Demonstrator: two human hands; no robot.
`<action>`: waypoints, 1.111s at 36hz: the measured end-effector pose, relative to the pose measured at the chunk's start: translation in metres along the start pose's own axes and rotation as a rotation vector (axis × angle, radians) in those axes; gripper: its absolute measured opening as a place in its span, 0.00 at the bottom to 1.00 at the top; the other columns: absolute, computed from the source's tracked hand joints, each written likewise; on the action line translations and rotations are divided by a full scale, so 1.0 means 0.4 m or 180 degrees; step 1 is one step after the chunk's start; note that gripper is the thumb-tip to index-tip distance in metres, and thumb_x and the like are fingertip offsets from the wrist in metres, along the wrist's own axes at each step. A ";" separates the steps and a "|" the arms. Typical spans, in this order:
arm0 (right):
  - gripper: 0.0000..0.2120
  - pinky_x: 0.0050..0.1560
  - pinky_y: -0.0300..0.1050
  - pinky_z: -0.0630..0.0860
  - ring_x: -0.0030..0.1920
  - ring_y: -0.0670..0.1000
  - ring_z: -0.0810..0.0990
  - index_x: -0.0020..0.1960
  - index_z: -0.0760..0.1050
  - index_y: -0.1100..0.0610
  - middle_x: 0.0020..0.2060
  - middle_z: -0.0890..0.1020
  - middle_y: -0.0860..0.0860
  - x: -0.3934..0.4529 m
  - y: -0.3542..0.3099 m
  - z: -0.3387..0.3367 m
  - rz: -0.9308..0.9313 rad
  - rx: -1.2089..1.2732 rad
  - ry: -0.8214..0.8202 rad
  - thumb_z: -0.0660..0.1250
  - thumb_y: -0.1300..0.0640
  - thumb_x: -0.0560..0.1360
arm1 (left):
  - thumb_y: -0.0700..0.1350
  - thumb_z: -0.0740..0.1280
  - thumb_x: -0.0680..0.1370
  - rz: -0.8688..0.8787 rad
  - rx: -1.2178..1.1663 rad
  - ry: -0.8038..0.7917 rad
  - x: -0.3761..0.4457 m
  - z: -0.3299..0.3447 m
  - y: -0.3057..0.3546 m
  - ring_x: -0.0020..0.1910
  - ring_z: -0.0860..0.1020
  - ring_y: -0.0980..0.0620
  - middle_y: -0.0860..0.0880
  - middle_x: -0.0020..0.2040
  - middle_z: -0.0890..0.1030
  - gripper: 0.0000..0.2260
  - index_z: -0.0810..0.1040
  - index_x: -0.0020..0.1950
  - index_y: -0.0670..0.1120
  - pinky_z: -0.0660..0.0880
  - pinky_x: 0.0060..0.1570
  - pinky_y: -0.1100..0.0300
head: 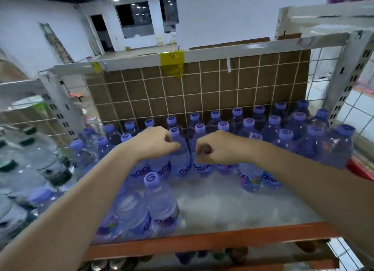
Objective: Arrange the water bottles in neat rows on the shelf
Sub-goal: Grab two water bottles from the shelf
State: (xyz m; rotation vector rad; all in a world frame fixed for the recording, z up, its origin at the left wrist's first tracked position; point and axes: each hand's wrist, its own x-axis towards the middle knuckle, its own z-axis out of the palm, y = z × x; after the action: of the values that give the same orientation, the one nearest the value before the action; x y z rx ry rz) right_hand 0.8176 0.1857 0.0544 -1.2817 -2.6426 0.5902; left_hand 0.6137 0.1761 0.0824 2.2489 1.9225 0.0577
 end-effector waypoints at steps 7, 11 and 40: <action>0.21 0.34 0.35 0.69 0.36 0.42 0.75 0.55 0.76 0.49 0.38 0.75 0.41 0.074 -0.164 0.067 0.0026 0.0244 -0.0254 0.71 0.37 0.70 | 0.59 0.64 0.76 -0.0006 0.0386 -0.0349 -0.059 -0.002 -0.160 0.35 0.73 0.50 0.48 0.33 0.75 0.19 0.72 0.34 0.45 0.67 0.38 0.57; 0.20 0.39 0.43 0.73 0.40 0.45 0.75 0.49 0.74 0.46 0.40 0.75 0.42 0.105 -0.228 0.109 0.0100 0.0150 -0.0394 0.73 0.35 0.67 | 0.64 0.67 0.71 0.0074 0.0404 -0.0917 -0.109 -0.031 -0.214 0.35 0.71 0.51 0.48 0.36 0.76 0.22 0.77 0.40 0.45 0.67 0.37 0.58; 0.11 0.34 0.45 0.67 0.35 0.51 0.72 0.46 0.75 0.58 0.36 0.76 0.51 0.018 -0.102 -0.031 0.1181 -0.0624 0.0118 0.69 0.50 0.74 | 0.49 0.67 0.75 0.1220 -0.0301 -0.0403 0.016 0.051 -0.045 0.32 0.64 0.53 0.50 0.35 0.67 0.12 0.66 0.40 0.45 0.59 0.32 0.58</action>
State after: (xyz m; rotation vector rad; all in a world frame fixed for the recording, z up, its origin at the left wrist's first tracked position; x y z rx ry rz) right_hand 0.7871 0.1721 0.0820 -1.8419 -2.4965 0.3502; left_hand 0.6000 0.1827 0.0589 2.4567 1.3773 0.0548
